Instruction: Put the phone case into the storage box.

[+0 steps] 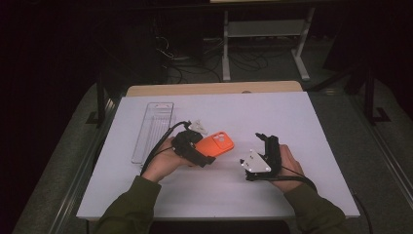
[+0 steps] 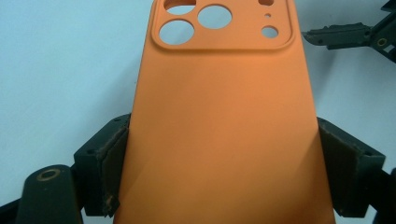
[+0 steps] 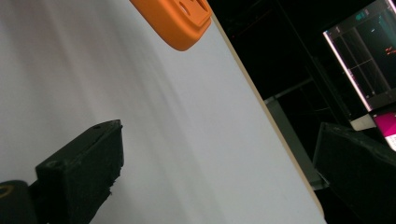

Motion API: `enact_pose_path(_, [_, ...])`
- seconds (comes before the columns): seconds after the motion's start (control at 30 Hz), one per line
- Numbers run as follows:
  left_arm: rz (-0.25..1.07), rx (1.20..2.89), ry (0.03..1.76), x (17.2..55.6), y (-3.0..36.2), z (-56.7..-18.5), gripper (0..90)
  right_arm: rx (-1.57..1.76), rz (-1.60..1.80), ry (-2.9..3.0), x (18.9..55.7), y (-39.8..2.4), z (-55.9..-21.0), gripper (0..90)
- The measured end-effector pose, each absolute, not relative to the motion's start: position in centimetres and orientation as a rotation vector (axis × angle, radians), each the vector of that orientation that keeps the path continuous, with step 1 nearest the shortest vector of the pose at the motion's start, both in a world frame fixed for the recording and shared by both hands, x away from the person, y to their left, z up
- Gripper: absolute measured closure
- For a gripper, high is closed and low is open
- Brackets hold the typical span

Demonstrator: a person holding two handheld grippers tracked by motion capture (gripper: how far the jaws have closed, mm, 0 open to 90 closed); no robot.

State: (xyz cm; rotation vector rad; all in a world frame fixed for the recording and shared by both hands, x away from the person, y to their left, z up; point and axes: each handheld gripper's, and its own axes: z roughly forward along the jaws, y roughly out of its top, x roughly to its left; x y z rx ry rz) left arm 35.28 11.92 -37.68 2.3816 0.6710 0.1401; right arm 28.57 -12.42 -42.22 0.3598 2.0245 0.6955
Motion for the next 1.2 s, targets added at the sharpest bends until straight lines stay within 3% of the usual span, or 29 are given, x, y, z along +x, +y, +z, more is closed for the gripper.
enact_pose_path(1.2, [0.138,2.423,0.641,35.29,11.87,-37.63,15.7,0.098,0.513,1.898,28.04,-11.40,-42.62,1.0])
